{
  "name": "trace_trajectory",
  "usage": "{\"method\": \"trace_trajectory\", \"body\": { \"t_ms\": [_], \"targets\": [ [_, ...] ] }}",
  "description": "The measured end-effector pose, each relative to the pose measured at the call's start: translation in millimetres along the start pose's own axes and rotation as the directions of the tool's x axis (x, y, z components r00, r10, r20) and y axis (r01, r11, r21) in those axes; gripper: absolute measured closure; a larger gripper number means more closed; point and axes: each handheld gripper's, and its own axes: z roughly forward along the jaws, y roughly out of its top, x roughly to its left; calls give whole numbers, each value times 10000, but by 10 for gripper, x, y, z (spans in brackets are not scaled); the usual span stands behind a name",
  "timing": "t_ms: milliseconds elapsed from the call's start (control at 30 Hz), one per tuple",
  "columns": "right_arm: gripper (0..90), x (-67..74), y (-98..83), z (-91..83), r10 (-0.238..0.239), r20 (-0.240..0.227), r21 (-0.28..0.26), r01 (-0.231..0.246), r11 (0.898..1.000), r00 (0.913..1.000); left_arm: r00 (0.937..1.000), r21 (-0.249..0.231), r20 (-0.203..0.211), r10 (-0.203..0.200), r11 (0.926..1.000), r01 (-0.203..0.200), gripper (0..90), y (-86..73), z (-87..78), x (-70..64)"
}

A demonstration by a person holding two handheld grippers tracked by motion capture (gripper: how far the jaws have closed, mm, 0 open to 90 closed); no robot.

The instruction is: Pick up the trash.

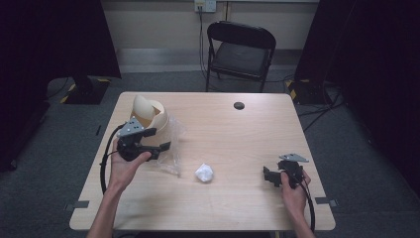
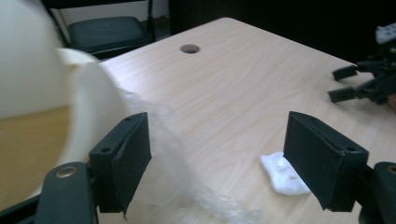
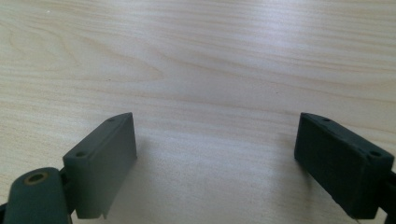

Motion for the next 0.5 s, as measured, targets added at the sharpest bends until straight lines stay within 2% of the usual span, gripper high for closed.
{"method": "trace_trajectory", "body": {
  "t_ms": [100, 167, 233, 300, 367, 400, 500],
  "targets": [
    [120, 0, 0, 0, 1, 3, 1, -1, 10000, 10000, 9990, 247, 318, 315, 9992, -323, 228, -4, 139, -175],
    [120, 0, 0, 0, 0, 2, 1, 0, 10000, 10000, 9968, 304, 760, 235, 9992, -259, 228, -32, 240, -238],
    [120, 0, 0, 0, -1, 2, -1, 1, 10000, 10000, 9960, 463, 826, 344, 9982, -383, 228, -71, 350, -316],
    [121, 0, 0, 0, 0, 2, 1, 0, 10000, 10000, 9932, 617, 1136, 234, 9976, -306, 227, -113, 459, -383],
    [120, 0, 0, 0, -2, 2, 1, 2, 10000, 10000, 9912, 694, 1290, 294, 9968, -386, 227, -155, 560, -444],
    [121, 0, 0, 0, -2, 2, 1, 2, 10000, 10000, 9885, 791, 1491, 245, 9962, -366, 223, -174, 608, -459],
    [120, 0, 0, 0, -1, 2, 2, 1, 10000, 10000, 9856, 1139, 1683, 149, 9929, -344, 214, -228, 764, -510]
  ]
}}
